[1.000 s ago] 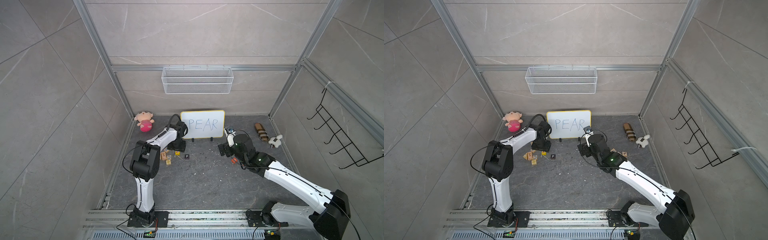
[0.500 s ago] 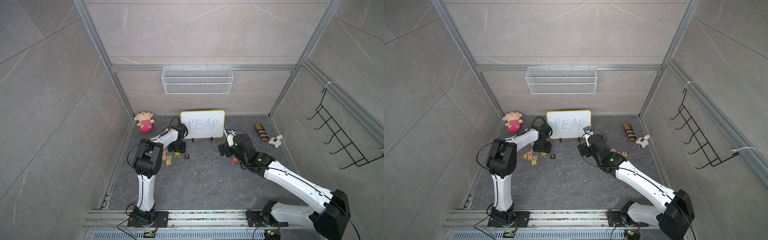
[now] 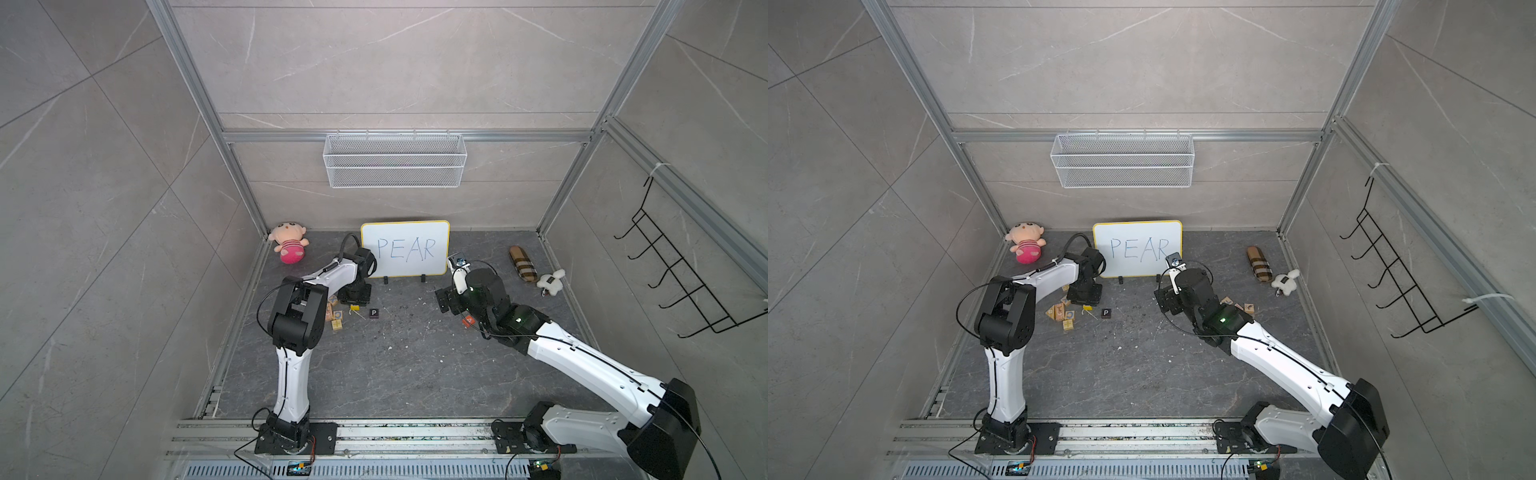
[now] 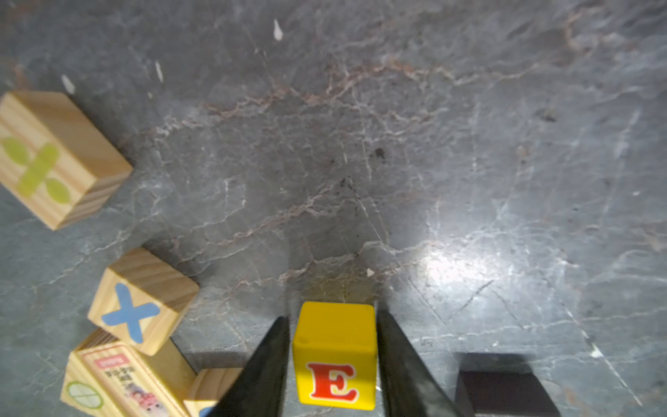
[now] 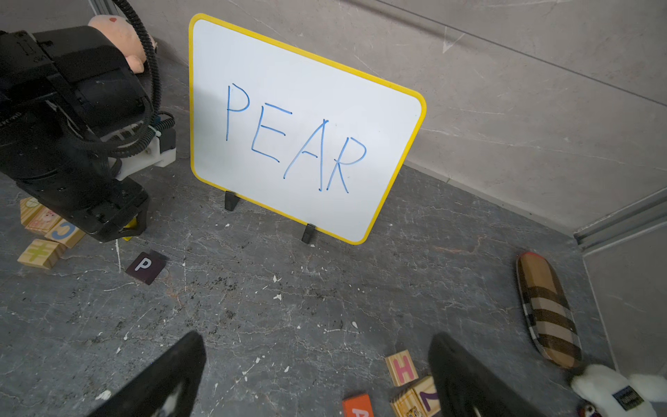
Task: Spell the uppercase word “pear” with letter blocks
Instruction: Pick up the letter block from the center of the board, then place the letter block at the center of the board.
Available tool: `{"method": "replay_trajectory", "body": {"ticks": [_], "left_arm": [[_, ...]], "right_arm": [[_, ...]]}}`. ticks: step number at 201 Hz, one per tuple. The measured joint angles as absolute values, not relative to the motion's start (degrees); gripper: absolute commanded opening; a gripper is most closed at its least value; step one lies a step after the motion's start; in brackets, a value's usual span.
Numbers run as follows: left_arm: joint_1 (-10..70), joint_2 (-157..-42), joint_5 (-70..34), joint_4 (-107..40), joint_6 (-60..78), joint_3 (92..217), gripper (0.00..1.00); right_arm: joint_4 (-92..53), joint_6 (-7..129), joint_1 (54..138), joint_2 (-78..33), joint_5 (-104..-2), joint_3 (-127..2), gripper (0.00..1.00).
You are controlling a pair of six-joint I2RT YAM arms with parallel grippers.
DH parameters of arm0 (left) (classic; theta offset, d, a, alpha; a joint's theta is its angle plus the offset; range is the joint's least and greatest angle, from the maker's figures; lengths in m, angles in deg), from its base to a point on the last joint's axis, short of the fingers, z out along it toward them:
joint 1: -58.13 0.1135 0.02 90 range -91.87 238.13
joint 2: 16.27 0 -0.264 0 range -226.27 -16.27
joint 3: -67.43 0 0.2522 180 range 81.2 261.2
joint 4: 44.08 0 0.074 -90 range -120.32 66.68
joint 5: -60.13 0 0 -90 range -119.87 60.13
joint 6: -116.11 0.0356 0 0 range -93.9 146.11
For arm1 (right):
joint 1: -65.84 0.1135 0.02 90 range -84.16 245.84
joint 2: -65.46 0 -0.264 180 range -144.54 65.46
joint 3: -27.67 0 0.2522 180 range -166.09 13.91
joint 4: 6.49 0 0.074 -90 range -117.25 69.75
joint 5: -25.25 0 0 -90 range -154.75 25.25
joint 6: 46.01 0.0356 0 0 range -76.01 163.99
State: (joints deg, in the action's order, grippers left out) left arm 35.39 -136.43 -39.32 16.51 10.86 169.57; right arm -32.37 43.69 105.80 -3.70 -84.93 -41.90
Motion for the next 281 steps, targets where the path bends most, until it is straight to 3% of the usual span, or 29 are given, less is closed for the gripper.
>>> {"method": "replay_trajectory", "body": {"ticks": [28, 140, 225, 281], "left_arm": [[35.28, -136.45, -39.87, 16.44, 10.69, 169.57, 0.26], [34.36, -129.33, -43.45, 19.57, 7.63, 168.81, 0.17], [18.80, -127.03, -46.03, 23.22, -1.25, 177.53, 0.14], [16.53, -135.62, -45.57, 23.72, -7.57, 183.19, 0.11]], "right_arm": [[-32.39, 43.69, 105.84, -3.88, -84.95, -41.90, 0.99], [-32.37, 42.86, 106.13, -4.29, -85.15, -41.92, 0.99], [-31.38, 42.88, 106.24, -4.05, -88.69, -41.70, 0.99], [-30.64, 42.86, 106.33, -2.78, -89.91, -41.03, 0.99]]}}
